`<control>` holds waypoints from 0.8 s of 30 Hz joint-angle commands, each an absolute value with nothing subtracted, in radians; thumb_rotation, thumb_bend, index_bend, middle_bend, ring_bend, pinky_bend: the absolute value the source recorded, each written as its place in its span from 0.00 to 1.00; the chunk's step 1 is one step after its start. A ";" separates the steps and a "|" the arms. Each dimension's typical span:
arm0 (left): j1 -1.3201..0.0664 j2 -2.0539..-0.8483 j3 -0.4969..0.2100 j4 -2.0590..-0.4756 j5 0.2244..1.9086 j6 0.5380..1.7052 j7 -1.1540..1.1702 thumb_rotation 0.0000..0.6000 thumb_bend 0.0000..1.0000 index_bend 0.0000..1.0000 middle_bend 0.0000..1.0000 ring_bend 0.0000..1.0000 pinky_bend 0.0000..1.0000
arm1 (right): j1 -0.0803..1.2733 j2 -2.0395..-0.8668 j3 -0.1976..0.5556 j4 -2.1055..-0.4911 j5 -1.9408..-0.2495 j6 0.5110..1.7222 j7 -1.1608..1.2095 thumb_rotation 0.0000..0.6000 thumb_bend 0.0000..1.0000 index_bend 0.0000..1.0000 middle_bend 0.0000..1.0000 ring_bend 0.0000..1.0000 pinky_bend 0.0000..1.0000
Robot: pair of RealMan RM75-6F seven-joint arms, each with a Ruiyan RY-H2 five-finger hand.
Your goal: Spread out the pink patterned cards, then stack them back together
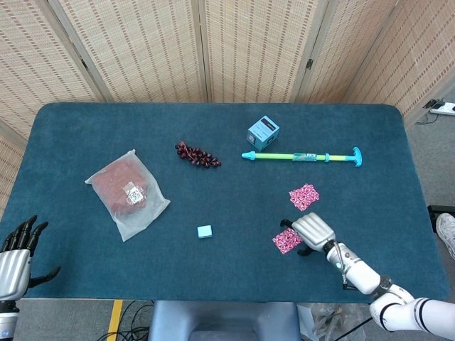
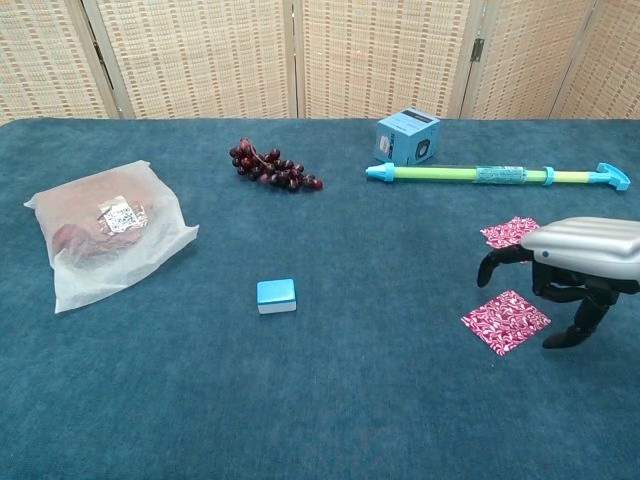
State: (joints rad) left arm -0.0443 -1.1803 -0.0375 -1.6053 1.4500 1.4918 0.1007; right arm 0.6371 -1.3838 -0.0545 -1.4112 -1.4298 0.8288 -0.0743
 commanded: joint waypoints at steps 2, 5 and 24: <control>-0.042 -1.181 -0.037 -1.600 1.447 1.492 0.097 1.00 0.18 0.15 0.04 0.05 0.15 | 0.638 -1.402 -0.047 -1.393 -1.425 0.827 -0.089 1.00 0.22 0.26 0.95 1.00 1.00; -0.040 -1.180 -0.037 -1.596 1.443 1.493 0.093 1.00 0.18 0.15 0.04 0.05 0.15 | 0.638 -1.410 -0.044 -1.382 -1.423 0.825 -0.093 1.00 0.22 0.28 0.96 1.00 1.00; -0.047 -1.188 -0.038 -1.587 1.442 1.479 0.092 1.00 0.18 0.15 0.04 0.05 0.15 | 0.634 -1.429 -0.043 -1.362 -1.425 0.820 -0.117 1.00 0.23 0.31 0.96 1.00 1.00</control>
